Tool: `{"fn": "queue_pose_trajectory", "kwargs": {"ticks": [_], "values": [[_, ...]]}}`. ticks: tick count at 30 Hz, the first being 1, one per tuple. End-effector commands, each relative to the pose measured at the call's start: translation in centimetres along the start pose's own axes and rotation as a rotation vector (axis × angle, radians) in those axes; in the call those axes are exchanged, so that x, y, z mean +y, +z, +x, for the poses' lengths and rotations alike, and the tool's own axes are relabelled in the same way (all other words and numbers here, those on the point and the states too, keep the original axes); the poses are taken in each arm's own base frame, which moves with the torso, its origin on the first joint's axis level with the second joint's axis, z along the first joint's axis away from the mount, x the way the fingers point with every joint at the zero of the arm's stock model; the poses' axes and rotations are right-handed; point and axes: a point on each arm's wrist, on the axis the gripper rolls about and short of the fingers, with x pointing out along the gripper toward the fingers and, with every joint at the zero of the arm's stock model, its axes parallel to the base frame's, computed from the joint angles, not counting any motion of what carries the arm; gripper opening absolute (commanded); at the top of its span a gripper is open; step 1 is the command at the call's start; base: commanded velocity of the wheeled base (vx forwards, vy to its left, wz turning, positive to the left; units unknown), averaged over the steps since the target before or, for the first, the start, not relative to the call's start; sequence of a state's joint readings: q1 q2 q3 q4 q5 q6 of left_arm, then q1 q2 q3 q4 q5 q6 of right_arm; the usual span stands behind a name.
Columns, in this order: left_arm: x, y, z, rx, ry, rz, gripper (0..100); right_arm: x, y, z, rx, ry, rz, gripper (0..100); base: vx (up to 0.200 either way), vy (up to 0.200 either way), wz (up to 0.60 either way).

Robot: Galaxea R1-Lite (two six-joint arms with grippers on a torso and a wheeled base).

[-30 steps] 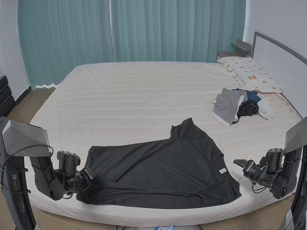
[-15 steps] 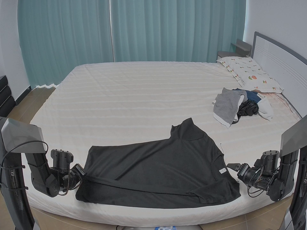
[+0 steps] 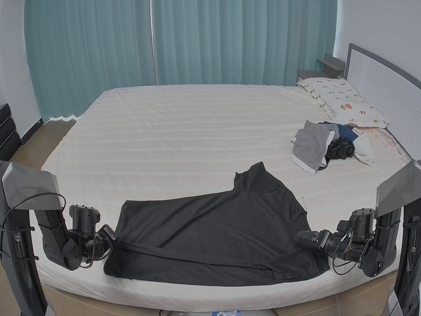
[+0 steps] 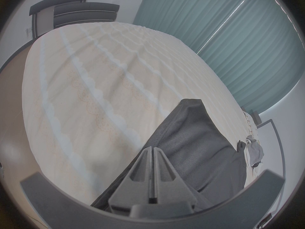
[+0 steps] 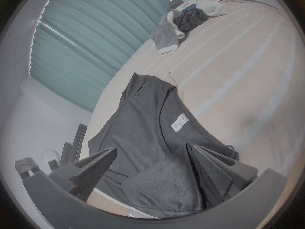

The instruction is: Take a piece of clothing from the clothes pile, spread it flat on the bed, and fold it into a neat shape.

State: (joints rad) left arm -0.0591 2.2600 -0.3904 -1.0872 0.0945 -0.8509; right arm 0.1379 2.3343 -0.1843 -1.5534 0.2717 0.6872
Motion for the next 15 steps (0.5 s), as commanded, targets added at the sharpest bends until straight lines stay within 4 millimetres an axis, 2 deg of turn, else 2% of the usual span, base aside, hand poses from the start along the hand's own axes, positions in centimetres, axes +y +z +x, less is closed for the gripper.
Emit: {"fn": "queue_pose_trajectory", "kwargs": {"ticks": [1, 15], "values": [[0.0, -0.1, 0.0, 0.004, 0.003, 0.001, 0, -0.4, -0.3, 0.4, 0.030, 0.018, -0.034, 100, 0.000, 0.000, 0.00], [0.1, -0.4, 0.0, 0.015, 0.009, 0.007, 0, -1.8, -0.8, 2.2, 0.065, 0.009, -0.157, 100, 0.000, 0.000, 0.00]]}}
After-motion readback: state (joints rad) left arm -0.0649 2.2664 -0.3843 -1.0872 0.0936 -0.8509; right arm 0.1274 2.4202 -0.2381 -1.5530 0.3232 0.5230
